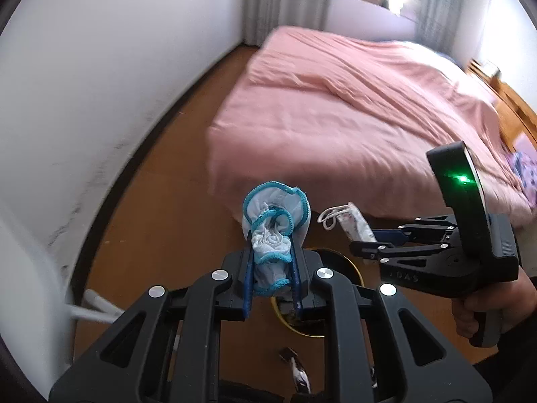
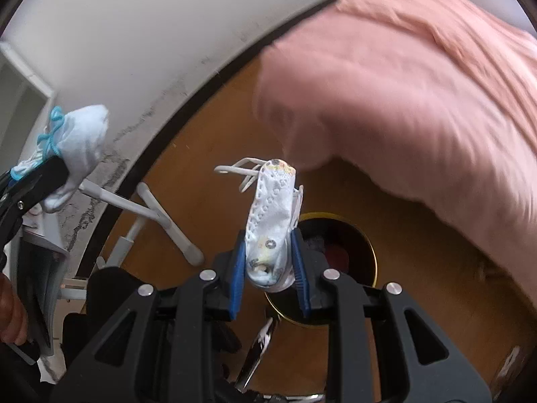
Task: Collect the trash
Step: 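Carry the cloth and white bag toward the black bin, then open both grippers over the black bin to drop cloth and bag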
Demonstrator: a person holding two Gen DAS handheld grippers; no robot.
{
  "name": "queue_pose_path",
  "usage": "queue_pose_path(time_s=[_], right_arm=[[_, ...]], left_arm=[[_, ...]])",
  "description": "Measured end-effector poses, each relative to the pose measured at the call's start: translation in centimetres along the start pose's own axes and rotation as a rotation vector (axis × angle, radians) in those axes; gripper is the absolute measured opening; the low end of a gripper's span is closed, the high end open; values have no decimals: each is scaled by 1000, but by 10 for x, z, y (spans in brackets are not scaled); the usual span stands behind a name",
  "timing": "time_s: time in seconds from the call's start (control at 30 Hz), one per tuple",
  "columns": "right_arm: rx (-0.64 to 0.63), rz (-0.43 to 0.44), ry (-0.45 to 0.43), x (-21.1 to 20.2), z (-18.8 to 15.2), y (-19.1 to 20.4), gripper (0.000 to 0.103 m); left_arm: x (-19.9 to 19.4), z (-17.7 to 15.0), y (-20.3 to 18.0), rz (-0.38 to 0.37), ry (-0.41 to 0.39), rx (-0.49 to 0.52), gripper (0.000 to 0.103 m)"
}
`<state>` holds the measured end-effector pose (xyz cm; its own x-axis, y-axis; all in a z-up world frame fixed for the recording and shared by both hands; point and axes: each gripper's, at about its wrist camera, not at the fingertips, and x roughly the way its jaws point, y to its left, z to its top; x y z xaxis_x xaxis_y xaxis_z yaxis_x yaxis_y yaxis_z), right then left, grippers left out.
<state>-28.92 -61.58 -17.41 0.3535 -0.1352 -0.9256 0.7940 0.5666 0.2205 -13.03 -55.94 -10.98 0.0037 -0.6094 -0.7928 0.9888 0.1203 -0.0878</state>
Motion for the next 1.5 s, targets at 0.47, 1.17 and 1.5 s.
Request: queue_pose_path(time_s=[0.47, 1.17, 1.5], right_arm=[[69, -63, 71, 29, -35, -58, 37], [96, -100, 4, 11, -35, -74, 53], [121, -140, -1, 1, -39, -77, 53]], left_arm=[[73, -7, -49, -67, 135, 101, 17], [106, -13, -76, -124, 225, 137, 18], [97, -14, -83, -137, 203, 180, 61]])
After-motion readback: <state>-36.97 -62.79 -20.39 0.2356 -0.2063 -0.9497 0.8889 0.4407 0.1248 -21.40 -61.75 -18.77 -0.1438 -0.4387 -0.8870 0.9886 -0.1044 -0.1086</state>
